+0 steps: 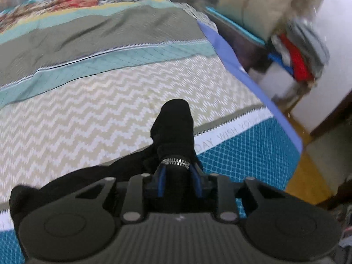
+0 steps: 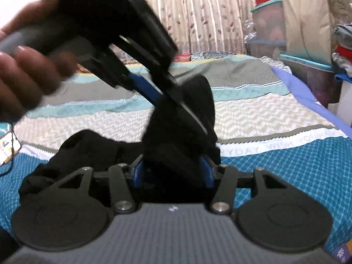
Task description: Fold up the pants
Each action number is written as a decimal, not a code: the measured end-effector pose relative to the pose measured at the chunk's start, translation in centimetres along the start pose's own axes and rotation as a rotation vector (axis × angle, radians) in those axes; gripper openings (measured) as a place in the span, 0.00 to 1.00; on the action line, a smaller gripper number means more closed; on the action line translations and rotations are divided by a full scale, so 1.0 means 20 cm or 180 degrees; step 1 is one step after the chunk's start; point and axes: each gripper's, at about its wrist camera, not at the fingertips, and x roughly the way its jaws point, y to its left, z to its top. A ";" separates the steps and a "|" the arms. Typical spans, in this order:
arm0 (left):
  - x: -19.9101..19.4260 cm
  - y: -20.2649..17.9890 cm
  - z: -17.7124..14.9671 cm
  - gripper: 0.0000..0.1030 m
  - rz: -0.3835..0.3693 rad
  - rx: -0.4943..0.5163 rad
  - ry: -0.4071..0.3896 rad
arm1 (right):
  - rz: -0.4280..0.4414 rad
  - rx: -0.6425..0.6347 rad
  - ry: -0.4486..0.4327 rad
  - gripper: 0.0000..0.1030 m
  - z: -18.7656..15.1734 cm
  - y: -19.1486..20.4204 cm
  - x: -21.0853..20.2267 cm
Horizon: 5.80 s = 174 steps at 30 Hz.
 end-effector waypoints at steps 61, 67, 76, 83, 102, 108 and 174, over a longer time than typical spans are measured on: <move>-0.31 0.86 -0.74 0.08 0.0582 -0.1082 -0.0157 | 0.0737 0.1271 0.0946 0.39 -0.01 -0.05 0.12; -0.54 0.93 -0.76 0.07 0.0557 -0.1166 -0.0503 | 0.1046 0.0846 0.0867 0.08 0.10 0.16 0.04; -0.28 0.99 -0.90 0.28 0.1070 -0.1292 -0.0012 | 0.0836 0.0691 0.1298 0.13 -0.04 0.29 0.14; -0.34 0.98 -0.87 0.51 0.1279 -0.1233 -0.0062 | 0.0879 0.0787 0.0899 0.24 0.03 0.20 0.02; -0.33 0.94 -0.86 0.56 0.1456 -0.1101 -0.0032 | 0.0744 0.0599 0.1596 0.24 0.23 0.33 0.77; -0.31 0.94 -0.86 0.58 0.1508 -0.1033 -0.0026 | 0.0637 0.0441 0.1544 0.23 0.21 0.38 0.81; -0.29 1.14 -1.00 1.00 0.1262 -0.1432 -0.0093 | 0.1291 0.1658 0.1156 1.00 -0.17 0.01 0.29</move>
